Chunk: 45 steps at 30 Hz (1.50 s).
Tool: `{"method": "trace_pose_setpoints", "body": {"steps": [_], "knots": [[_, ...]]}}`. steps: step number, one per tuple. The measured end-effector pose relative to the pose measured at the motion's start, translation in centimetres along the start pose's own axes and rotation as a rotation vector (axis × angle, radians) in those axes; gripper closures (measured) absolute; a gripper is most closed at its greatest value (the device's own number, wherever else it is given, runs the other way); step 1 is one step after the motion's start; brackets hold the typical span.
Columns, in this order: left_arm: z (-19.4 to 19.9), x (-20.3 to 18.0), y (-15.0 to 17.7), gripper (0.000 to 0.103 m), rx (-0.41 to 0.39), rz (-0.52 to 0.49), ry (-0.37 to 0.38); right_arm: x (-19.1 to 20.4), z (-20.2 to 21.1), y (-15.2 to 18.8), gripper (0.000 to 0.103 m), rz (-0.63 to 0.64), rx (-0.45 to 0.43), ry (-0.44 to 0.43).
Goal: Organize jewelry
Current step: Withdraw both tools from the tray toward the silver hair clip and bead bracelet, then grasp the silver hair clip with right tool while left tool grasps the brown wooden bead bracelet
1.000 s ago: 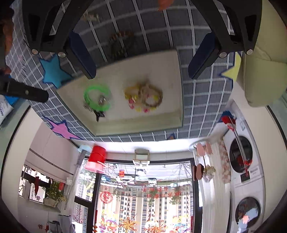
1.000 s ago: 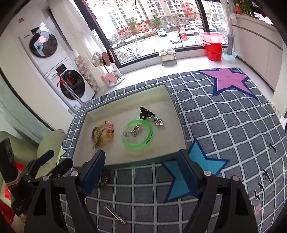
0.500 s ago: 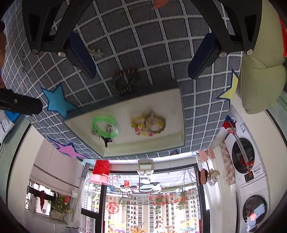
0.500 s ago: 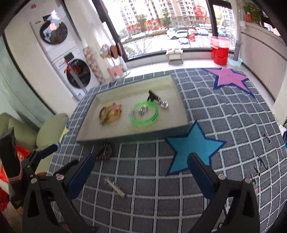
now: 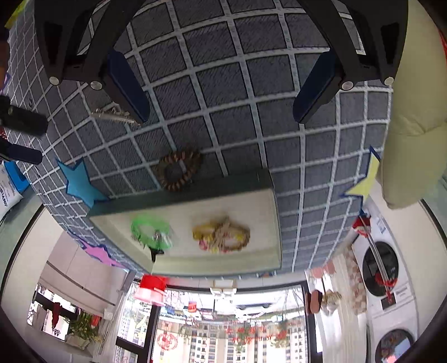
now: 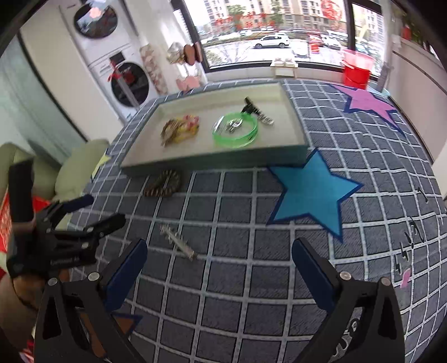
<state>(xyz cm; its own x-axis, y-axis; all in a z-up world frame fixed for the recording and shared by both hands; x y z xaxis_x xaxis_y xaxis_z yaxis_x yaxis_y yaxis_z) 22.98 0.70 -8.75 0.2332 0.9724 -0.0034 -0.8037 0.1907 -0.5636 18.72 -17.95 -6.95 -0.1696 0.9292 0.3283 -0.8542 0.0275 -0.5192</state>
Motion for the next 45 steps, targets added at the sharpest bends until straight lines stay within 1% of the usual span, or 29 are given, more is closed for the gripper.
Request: {"method": "trace_pose_setpoints", "body": {"steps": [5, 10, 15, 17, 18, 21, 23, 25, 29, 30, 31, 33, 34, 35, 36, 37, 38, 39, 41, 43, 45], "knots": [[-1.0, -0.4, 0.2, 0.0, 0.028, 0.002, 0.023, 1.4, -1.2, 1.3, 0.0, 0.078, 0.044, 0.002], [-1.4, -1.2, -0.5, 0.0, 0.021, -0.016, 0.036, 3.1, -2.2, 1.8, 0.0, 0.163, 0.067, 0.002], [-2.0, -1.7, -1.6, 0.0, 0.008, -0.017, 0.048, 3.8, -3.2, 1.9, 0.001, 0.216, 0.079, -0.003], [-2.3, -2.0, -2.0, 0.0, 0.003, -0.017, 0.05, 3.9, -3.6, 2.1, 0.007, 0.233, 0.093, -0.013], [-2.4, -2.2, -2.1, 0.0, 0.001, -0.018, 0.05, 4.0, -3.9, 2.2, 0.008, 0.244, 0.1, -0.014], [-2.7, -2.7, -2.4, 0.0, -0.003, -0.022, 0.054, 3.9, -4.7, 2.3, 0.016, 0.266, 0.116, -0.006], [-3.1, -3.1, -2.4, 0.001, 0.006, -0.027, 0.055, 3.8, -5.2, 2.3, 0.026, 0.269, 0.121, -0.006], [-3.4, -3.4, -2.5, 0.001, 0.007, -0.029, 0.054, 3.7, -5.6, 2.2, 0.03, 0.268, 0.125, -0.008], [-3.7, -3.9, -2.8, 0.002, 0.0, -0.031, 0.051, 4.0, -6.0, 1.9, 0.034, 0.296, 0.117, -0.006], [-3.8, -4.0, -2.9, 0.012, -0.001, -0.032, 0.05, 4.2, -6.1, 1.8, 0.035, 0.306, 0.116, -0.005], [-4.0, -4.1, -2.9, 0.016, 0.003, -0.034, 0.049, 4.3, -6.1, 1.8, 0.037, 0.317, 0.115, 0.0], [-4.3, -4.2, -3.0, 0.016, 0.014, -0.033, 0.047, 4.7, -6.4, 1.8, 0.04, 0.34, 0.113, 0.011], [-4.4, -4.3, -3.1, 0.021, 0.012, -0.033, 0.043, 4.8, -6.4, 1.9, 0.043, 0.349, 0.113, 0.015], [-4.5, -4.3, -3.1, 0.026, 0.012, -0.033, 0.041, 4.9, -6.4, 1.9, 0.048, 0.357, 0.113, 0.022], [-4.5, -4.4, -3.1, 0.029, 0.01, -0.036, 0.035, 5.1, -6.4, 2.0, 0.051, 0.368, 0.113, 0.029], [-4.5, -4.4, -3.1, 0.03, 0.007, -0.039, 0.033, 5.3, -6.3, 2.1, 0.057, 0.374, 0.113, 0.027], [-4.5, -4.5, -3.1, 0.035, 0.005, -0.042, 0.035, 5.4, -6.3, 2.2, 0.063, 0.377, 0.115, 0.022], [-4.4, -4.5, -3.1, 0.045, 0.002, -0.047, 0.032, 5.5, -6.3, 2.2, 0.067, 0.38, 0.117, 0.02], [-4.3, -4.6, -3.1, 0.048, 0.0, -0.052, 0.03, 5.7, -6.2, 2.3, 0.081, 0.379, 0.119, 0.017], [-4.2, -4.5, -3.1, 0.056, -0.003, -0.052, 0.034, 5.7, -6.0, 2.4, 0.089, 0.369, 0.118, 0.018], [-4.1, -4.5, -3.0, 0.062, -0.004, -0.054, 0.043, 5.5, -5.9, 2.4, 0.09, 0.35, 0.118, 0.016]]}}
Point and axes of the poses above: each gripper's, at about its wrist camera, not at the fingertips, and z roughly against the way its jaws point, x to its left, y to its underside, the point moved 7 cm from there along -z, roughly the way its jaws point, and after that the axes turned 5 degrees about -y, right-handed, at the moved point
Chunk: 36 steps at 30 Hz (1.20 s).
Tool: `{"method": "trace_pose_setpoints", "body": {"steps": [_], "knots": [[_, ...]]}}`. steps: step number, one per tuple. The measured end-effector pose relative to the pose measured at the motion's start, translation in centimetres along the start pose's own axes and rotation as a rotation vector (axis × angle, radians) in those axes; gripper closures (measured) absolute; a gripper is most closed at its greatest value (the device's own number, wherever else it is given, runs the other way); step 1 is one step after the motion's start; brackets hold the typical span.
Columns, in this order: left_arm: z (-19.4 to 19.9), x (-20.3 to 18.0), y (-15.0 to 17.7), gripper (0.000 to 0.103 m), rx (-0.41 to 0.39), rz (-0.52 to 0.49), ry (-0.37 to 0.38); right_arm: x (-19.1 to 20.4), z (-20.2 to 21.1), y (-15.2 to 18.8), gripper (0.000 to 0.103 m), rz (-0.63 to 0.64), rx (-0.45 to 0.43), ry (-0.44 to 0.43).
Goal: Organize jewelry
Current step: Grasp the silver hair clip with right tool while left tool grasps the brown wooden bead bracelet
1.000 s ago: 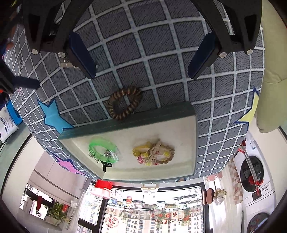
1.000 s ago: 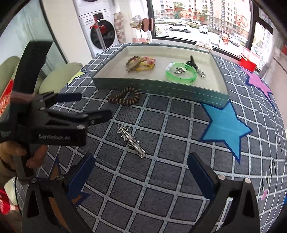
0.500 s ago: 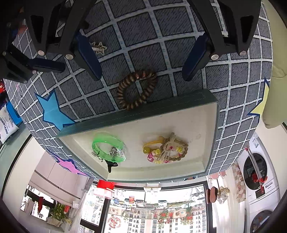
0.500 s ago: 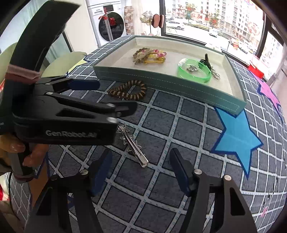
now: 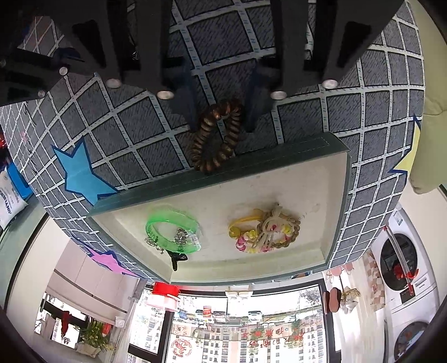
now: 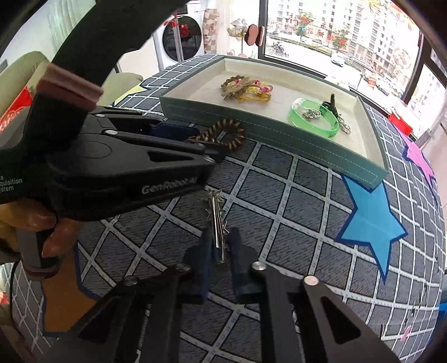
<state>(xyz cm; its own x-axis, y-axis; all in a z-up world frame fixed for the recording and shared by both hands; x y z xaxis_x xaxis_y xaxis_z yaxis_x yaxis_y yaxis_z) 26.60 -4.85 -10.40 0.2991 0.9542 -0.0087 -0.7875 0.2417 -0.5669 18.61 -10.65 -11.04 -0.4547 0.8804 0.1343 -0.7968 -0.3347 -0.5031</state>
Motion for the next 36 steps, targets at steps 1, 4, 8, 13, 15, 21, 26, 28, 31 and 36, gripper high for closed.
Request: {"method": "trace_pose_setpoints", "body": {"steps": [1, 4, 8, 13, 15, 21, 26, 28, 31, 36], "knots": [[0.1, 0.0, 0.0, 0.062, 0.0, 0.002, 0.005, -0.1, 0.1, 0.1, 0.09, -0.01, 0.0, -0.002], [0.5, 0.2, 0.2, 0.065, -0.009, 0.013, 0.013, -0.3, 0.4, 0.4, 0.09, -0.042, 0.001, -0.006], [1.3, 0.2, 0.2, 0.065, -0.029, 0.029, 0.031, -0.8, 1.2, 0.6, 0.09, -0.088, -0.013, -0.021], [2.7, 0.4, 0.4, 0.065, -0.054, 0.042, 0.049, -1.7, 2.6, 0.8, 0.091, -0.153, -0.039, -0.044], [3.4, 0.5, 0.4, 0.065, -0.065, 0.053, 0.058, -2.1, 3.2, 1.0, 0.091, -0.175, -0.047, -0.049], [5.3, 1.0, 0.6, 0.065, -0.098, 0.067, 0.063, -3.4, 4.3, 1.0, 0.091, -0.235, -0.076, -0.051], [6.6, 1.2, 0.6, 0.065, -0.119, 0.07, 0.065, -3.9, 4.8, 0.7, 0.091, -0.262, -0.094, -0.046], [7.0, 1.3, 0.4, 0.065, -0.127, 0.075, 0.066, -4.1, 5.4, 0.7, 0.091, -0.269, -0.105, -0.044], [7.5, 1.5, 0.1, 0.065, -0.136, 0.081, 0.066, -4.2, 6.1, 0.5, 0.091, -0.276, -0.121, -0.04], [8.4, 2.0, -0.8, 0.065, -0.157, 0.09, 0.063, -4.8, 7.4, -1.3, 0.091, -0.283, -0.159, -0.02]]}}
Point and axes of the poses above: each gripper's, at about its wrist camera, not at the fingertips, and z roughly against the way its jaws point, x to its left, y to its underside, the point moved 7 cm from there along -z, roughly the way its jaws point, and after that the axes turned 5 degrees about -y, right-handed, at the moved point
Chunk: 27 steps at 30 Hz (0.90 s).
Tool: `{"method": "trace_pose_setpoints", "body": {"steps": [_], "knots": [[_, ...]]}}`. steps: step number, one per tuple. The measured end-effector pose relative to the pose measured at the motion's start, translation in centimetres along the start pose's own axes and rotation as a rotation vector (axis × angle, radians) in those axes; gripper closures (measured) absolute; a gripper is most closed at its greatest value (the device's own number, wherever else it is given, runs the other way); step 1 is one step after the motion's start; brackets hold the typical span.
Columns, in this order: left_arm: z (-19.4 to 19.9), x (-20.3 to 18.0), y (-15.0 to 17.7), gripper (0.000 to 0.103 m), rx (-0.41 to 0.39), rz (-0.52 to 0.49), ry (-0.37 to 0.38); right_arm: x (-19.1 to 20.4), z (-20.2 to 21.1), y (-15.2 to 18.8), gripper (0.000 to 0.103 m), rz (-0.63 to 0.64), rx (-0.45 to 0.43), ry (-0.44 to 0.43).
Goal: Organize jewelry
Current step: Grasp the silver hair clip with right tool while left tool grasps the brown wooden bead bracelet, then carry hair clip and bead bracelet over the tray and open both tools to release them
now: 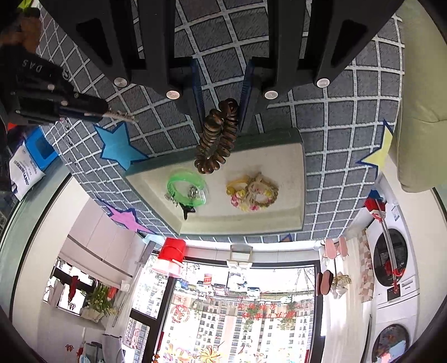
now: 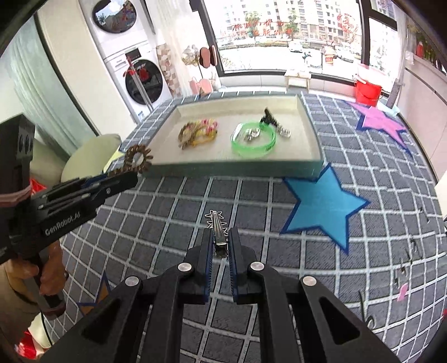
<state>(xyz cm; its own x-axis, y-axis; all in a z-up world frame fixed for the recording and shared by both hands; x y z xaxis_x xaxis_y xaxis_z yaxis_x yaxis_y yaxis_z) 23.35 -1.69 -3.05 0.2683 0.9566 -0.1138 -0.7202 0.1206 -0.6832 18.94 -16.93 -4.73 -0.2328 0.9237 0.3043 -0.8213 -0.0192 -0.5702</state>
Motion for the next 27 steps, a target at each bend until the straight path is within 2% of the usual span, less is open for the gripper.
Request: {"method": "trace_pose_setpoints", "body": {"steps": [12, 17, 27], "knots": [[-0.7, 1.5, -3.8, 0.065, -0.039, 0.02, -0.029, -2.6, 0.8, -6.9, 0.091, -0.059, -0.089, 0.048], [-2.4, 2.2, -5.3, 0.065, -0.037, 0.043, -0.043, -4.0, -0.4, -9.6, 0.091, -0.082, -0.101, 0.064], [-6.2, 2.9, -7.2, 0.065, -0.018, 0.06, -0.08, -6.5, -3.7, -12.9, 0.091, -0.11, -0.104, 0.093]]}}
Point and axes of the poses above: each gripper's, at about its wrist camera, not at the fingertips, and z roughly against the way its jaws point, x to its left, y to its underside, the point moved 7 cm from there along -z, roughly the way its jaws point, and after that the axes turned 5 degrees about -y, right-handed, at the moved point
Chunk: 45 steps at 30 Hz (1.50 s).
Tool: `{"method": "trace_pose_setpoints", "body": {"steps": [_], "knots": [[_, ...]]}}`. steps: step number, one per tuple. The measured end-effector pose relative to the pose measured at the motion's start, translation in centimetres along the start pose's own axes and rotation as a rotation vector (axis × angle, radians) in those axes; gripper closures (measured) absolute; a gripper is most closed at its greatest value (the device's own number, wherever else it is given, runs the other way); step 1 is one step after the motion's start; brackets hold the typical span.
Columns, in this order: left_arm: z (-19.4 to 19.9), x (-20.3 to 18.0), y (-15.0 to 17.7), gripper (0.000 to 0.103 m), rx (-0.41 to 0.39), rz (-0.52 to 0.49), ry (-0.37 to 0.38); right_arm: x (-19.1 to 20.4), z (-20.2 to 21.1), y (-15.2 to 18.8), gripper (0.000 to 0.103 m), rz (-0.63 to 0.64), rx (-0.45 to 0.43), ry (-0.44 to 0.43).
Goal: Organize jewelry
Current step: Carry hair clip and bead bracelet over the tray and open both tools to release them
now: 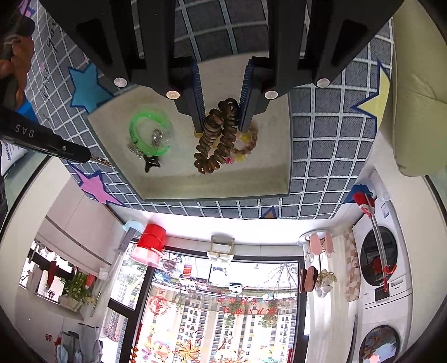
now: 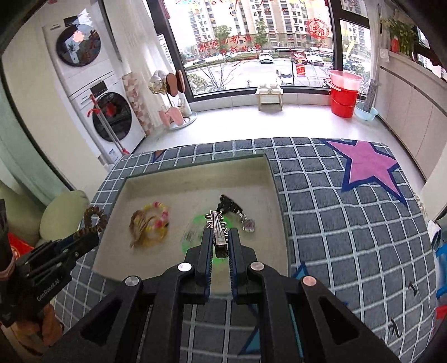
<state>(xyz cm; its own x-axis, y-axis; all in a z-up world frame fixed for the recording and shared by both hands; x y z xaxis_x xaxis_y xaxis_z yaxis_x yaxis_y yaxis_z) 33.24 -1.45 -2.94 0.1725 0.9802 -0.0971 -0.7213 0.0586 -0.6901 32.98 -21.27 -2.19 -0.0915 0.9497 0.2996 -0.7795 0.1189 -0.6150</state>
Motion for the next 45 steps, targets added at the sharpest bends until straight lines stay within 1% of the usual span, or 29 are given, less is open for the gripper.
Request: {"method": "trace_pose_setpoints", "body": {"steps": [6, 11, 18, 21, 25, 26, 27, 28, 34, 36, 37, 38, 39, 44, 45], "knots": [[-2.3, -0.1, -0.3, 0.065, 0.013, -0.008, -0.032, -0.9, -2.2, -1.0, 0.091, -0.012, 0.005, 0.015], [-4.1, -0.2, -0.2, 0.065, 0.028, -0.021, -0.058, -1.6, -4.1, -1.1, 0.091, -0.023, 0.02, 0.024], [-6.2, 0.0, 1.0, 0.065, 0.062, -0.047, -0.109, -3.0, -6.6, 0.0, 0.091, -0.051, 0.056, 0.041], [-6.7, 0.1, 1.5, 0.064, 0.065, -0.064, -0.14, -3.3, -7.4, 0.6, 0.091, -0.055, 0.072, 0.041], [-6.8, 0.0, 1.7, 0.064, 0.061, -0.084, -0.155, -3.2, -7.8, 1.2, 0.091, -0.041, 0.088, 0.046], [-6.8, -0.1, 1.7, 0.06, 0.062, -0.092, -0.164, -3.2, -8.0, 1.4, 0.091, -0.04, 0.094, 0.046], [-6.7, -0.2, 1.8, 0.048, 0.065, -0.096, -0.167, -3.2, -8.1, 1.6, 0.091, -0.042, 0.101, 0.046], [-6.7, -0.3, 1.9, 0.04, 0.066, -0.096, -0.167, -3.2, -8.0, 1.7, 0.091, -0.047, 0.096, 0.047], [-6.7, -0.2, 2.2, 0.04, 0.069, -0.092, -0.184, -3.4, -8.0, 1.7, 0.09, -0.062, 0.115, 0.034], [-6.5, -0.2, 2.2, 0.04, 0.067, -0.086, -0.181, -3.4, -8.0, 1.8, 0.083, -0.069, 0.119, 0.031], [-6.3, -0.2, 2.2, 0.04, 0.067, -0.083, -0.178, -3.4, -8.0, 1.9, 0.071, -0.072, 0.119, 0.03], [-6.2, -0.2, 2.2, 0.04, 0.068, -0.083, -0.177, -3.3, -7.8, 2.0, 0.056, -0.075, 0.115, 0.028], [-6.1, -0.2, 2.1, 0.04, 0.065, -0.083, -0.179, -3.3, -7.7, 2.0, 0.052, -0.076, 0.108, 0.028], [-5.3, -0.3, 1.9, 0.04, 0.054, -0.084, -0.184, -2.5, -6.9, 1.9, 0.05, -0.073, 0.096, 0.005], [-5.1, -0.3, 1.8, 0.04, 0.053, -0.082, -0.183, -2.3, -6.7, 1.9, 0.047, -0.071, 0.095, 0.0]]}}
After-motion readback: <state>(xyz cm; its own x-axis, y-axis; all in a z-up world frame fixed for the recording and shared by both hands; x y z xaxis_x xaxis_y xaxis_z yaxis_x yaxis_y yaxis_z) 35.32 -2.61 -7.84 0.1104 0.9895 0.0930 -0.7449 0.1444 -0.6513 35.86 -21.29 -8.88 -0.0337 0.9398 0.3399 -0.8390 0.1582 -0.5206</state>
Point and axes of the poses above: each gripper's, at about its wrist camera, not at the fingertips, and z roughly against the way its jaws point, x to its left, y to its underside, the point moved 7 cm from there along -z, roughly the way its jaws point, and after that the axes turned 5 degrees about -y, right-handed, at the moved point
